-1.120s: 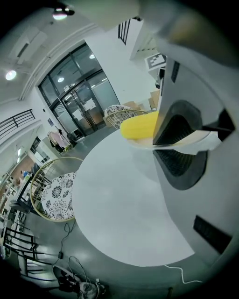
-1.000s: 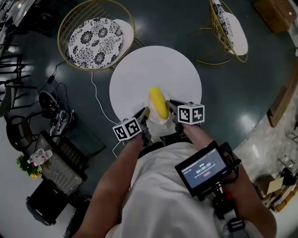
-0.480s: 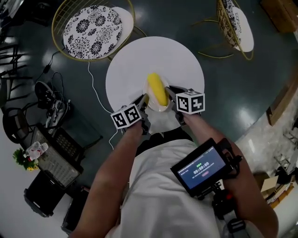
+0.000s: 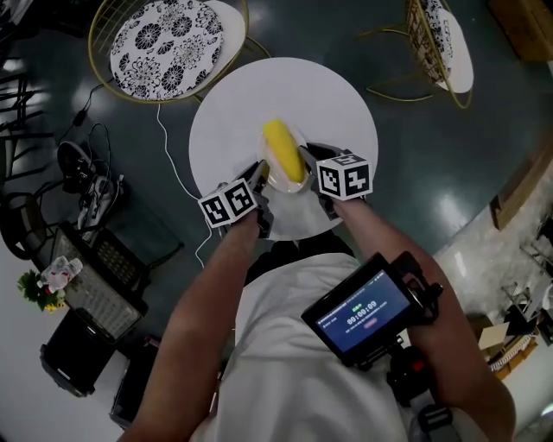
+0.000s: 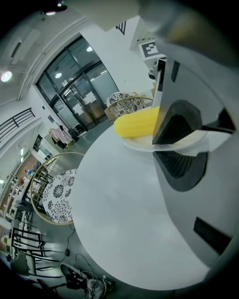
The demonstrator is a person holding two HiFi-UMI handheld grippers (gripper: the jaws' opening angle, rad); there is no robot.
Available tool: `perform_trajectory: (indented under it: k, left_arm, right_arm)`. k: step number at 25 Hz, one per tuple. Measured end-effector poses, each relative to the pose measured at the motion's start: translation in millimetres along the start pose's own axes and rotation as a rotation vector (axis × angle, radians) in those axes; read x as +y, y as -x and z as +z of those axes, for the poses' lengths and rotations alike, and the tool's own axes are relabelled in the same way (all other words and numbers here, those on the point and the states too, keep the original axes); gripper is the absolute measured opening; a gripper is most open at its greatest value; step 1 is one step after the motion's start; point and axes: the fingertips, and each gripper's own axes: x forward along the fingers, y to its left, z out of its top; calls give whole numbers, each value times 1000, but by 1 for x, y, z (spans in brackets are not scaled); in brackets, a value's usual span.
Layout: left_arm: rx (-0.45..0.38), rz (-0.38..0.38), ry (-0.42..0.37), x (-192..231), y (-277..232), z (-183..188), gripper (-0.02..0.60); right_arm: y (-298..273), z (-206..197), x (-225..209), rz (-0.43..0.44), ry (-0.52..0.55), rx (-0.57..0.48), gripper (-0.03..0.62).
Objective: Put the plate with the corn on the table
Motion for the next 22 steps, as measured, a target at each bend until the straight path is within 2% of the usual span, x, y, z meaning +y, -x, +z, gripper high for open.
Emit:
perform_trajectory:
  k: [10, 17, 22]
  left_arm:
    - [21, 76, -52, 5, -4, -1, 38]
    - [27, 102, -92, 9, -4, 2, 39]
    - [57, 113, -154, 9, -7, 2, 40]
  right_arm:
    - [-10, -3, -2, -25, 53, 28, 44]
    - [-13, -3, -1, -33, 67, 29, 44]
    - [-15, -5, -3, -64, 144, 44, 46]
